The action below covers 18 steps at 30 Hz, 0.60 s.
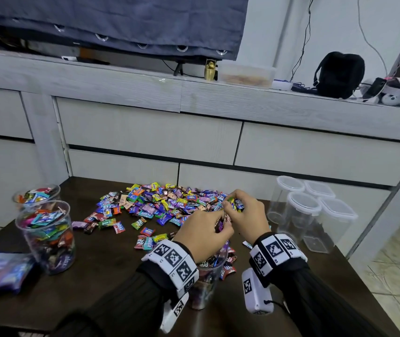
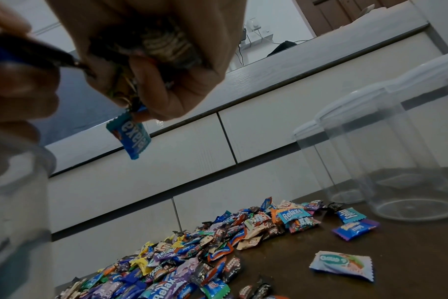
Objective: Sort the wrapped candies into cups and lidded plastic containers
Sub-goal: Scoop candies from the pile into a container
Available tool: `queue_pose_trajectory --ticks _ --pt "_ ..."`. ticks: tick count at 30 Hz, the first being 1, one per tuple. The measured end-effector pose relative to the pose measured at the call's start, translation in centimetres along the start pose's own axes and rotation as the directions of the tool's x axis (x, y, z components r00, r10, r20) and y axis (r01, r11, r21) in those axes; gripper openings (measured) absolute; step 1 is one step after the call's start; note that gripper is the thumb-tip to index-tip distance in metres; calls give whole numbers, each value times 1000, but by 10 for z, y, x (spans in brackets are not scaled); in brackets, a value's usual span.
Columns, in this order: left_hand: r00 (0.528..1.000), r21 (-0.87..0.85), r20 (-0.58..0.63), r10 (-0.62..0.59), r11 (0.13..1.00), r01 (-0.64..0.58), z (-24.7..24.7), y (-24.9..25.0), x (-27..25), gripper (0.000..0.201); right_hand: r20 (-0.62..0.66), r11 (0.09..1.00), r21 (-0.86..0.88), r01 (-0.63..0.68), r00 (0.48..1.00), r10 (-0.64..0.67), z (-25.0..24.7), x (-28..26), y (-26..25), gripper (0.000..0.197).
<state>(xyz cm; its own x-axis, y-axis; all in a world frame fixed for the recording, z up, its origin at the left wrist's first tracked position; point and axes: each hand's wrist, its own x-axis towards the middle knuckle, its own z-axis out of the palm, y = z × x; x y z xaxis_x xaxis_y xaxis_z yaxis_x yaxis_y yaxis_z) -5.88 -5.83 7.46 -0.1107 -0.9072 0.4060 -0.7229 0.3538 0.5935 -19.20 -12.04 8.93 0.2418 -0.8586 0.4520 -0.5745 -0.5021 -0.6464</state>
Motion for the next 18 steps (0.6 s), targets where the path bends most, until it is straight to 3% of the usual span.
queue_pose_trajectory --ticks 4,10,18 --pt "1000 5 24 -9 1000 9 1 -1 -4 28 11 1000 -9 -8 1000 8 -3 3 3 8" --pt "977 162 94 193 965 -206 -5 -7 -8 26 6 1000 -9 -10 1000 10 -7 4 10 5" --pt "972 25 86 219 975 -221 -5 -10 -16 26 0 1000 -23 -8 1000 8 -5 5 12 6"
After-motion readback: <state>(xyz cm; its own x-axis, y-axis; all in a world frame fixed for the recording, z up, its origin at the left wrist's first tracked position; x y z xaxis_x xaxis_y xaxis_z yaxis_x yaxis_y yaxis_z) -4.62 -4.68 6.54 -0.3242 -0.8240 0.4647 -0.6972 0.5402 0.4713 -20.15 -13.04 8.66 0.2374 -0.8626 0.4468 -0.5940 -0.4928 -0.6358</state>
